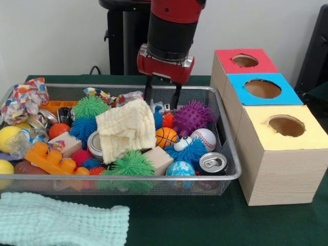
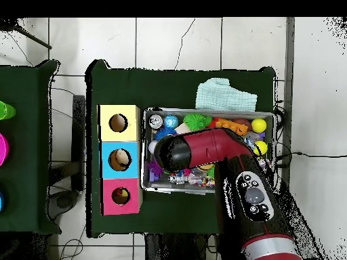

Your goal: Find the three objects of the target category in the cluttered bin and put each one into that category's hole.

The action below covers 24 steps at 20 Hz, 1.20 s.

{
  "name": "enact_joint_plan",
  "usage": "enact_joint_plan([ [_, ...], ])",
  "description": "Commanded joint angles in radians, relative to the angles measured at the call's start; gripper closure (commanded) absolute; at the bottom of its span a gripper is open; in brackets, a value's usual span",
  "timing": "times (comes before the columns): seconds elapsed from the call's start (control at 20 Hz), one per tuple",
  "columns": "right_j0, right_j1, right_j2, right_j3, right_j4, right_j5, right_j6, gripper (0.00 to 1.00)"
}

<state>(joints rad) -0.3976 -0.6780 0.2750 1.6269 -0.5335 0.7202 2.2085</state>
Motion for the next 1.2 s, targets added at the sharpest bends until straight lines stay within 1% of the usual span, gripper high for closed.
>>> enact_joint_plan([
  [0.05,-0.029,0.032,0.005,0.047,-0.045,-0.149,-0.006,0.0],
  [0.2,-0.047,0.053,-0.009,0.089,-0.074,-0.251,0.011,0.0],
  [0.35,-0.086,0.1,-0.005,0.114,-0.094,-0.331,-0.016,0.0],
  [0.5,-0.126,0.149,-0.007,0.131,-0.102,-0.413,-0.02,0.0],
  [0.55,-0.153,0.167,0.008,0.132,-0.095,-0.42,-0.036,0.0],
  [0.7,-0.187,0.181,0.035,0.117,-0.086,-0.39,-0.088,0.0],
  [0.9,-0.179,0.15,0.055,0.085,-0.055,-0.296,-0.128,0.0],
  [1.1,-0.168,0.131,0.047,0.087,-0.064,-0.297,-0.112,0.0],
  [1.2,-0.168,0.134,0.046,0.085,-0.067,-0.306,-0.106,0.0],
])
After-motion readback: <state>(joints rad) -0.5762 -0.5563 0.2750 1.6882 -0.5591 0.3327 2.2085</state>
